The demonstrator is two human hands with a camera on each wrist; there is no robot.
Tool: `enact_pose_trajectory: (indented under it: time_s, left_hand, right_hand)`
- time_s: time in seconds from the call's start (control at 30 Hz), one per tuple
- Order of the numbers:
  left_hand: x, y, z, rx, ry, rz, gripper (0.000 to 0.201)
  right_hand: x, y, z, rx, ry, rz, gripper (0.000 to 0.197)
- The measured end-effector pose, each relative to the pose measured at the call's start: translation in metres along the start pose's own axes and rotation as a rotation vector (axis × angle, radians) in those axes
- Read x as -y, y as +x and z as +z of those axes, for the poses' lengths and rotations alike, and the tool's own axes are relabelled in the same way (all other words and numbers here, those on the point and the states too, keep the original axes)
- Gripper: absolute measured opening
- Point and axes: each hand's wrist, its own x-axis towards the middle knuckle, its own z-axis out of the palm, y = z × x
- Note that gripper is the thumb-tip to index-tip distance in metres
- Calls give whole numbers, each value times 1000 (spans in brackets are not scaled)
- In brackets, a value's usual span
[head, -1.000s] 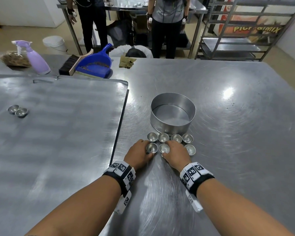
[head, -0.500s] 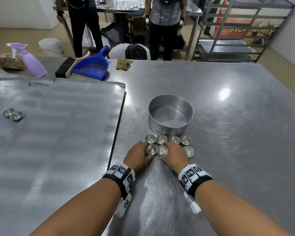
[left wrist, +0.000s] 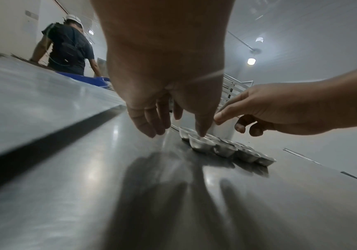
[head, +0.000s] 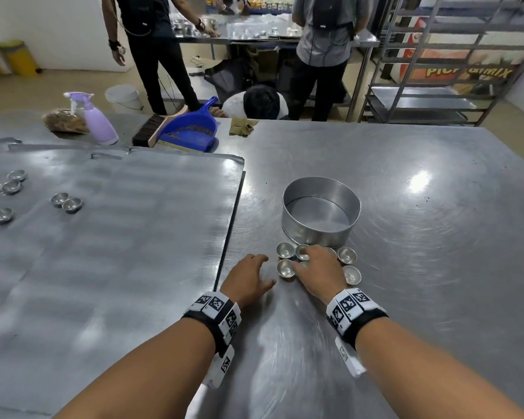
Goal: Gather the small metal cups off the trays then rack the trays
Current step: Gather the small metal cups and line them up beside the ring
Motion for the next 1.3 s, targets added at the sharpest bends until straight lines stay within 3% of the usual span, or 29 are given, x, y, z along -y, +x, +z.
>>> enact_pose_trajectory:
  time_s: [0.27,0.53,0.87,1.03,1.3]
  left_hand:
    - [85,-77,-101,-168,60,-182,53]
    - [238,-179,-207,-352,2,-438,48]
    - [418,-263,-326,-463,-43,-672,44]
    - [469,-276,-359,-469,-47,-658,38]
    - [516,-251,-385,-382,-11,-651,52]
  right_hand:
    - [129,2,57,116,53,-211,41]
    - [314,-20,168,258,85,-432,38]
    - [511,-34,295,348,89,-545,37]
    - [563,-28,335,402,75,-550,44]
    - [605,-7,375,452,58,-530,65]
